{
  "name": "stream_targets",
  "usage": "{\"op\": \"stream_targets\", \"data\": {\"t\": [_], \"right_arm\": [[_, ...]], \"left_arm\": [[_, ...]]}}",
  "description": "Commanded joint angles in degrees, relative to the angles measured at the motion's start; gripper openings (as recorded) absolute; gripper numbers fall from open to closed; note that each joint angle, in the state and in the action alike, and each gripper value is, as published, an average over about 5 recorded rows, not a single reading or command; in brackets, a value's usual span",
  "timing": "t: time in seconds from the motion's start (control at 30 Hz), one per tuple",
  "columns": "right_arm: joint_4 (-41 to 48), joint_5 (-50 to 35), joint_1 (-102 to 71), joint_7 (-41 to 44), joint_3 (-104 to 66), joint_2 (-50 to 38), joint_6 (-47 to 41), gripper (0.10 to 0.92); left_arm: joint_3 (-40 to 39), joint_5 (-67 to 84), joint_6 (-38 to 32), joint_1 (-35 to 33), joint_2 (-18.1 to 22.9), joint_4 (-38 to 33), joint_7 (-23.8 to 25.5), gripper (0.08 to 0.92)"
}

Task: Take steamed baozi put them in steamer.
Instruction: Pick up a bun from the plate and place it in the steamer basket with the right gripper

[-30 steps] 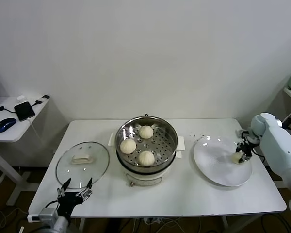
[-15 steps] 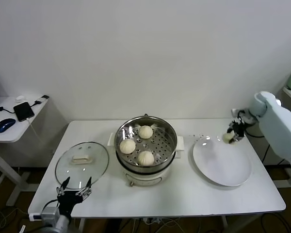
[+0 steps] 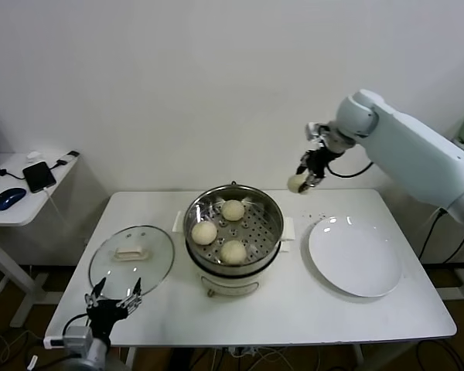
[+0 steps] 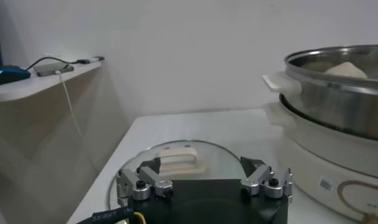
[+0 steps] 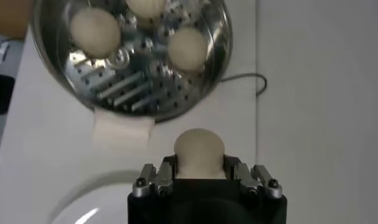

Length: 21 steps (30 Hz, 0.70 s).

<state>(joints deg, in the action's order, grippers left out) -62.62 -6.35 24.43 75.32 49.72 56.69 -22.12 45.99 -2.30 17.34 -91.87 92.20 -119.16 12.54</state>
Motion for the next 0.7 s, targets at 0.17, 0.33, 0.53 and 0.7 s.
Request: {"op": "stream_targets", "data": {"t": [0.17, 0.33, 0.53, 0.7], "right_arm": [[-6.02, -12.14, 6.02, -2.52, 13.92, 7.00, -11.19, 0.526], [-8.80, -14.06, 5.36, -3.60, 15.52, 6.17, -13.23, 0.526], [-8.68, -14.03, 4.30, -4.36, 16.01, 6.66, -14.06, 0.526], [-8.06, -12.37, 3.65, -4.77, 17.38, 7.05, -14.15, 0.526]], "left_arm": [[-0.13, -0.14, -0.10, 0.38, 0.55, -0.77, 0.05, 0.823], [-0.61, -0.06, -0.17, 0.97, 0.53, 0.25, 0.00, 0.823], [-0.86, 0.01, -0.17, 1.32, 0.58, 0.59, 0.03, 0.823], [-0.50, 0.25, -0.30, 1.44, 0.42, 0.98, -0.02, 0.823]]}}
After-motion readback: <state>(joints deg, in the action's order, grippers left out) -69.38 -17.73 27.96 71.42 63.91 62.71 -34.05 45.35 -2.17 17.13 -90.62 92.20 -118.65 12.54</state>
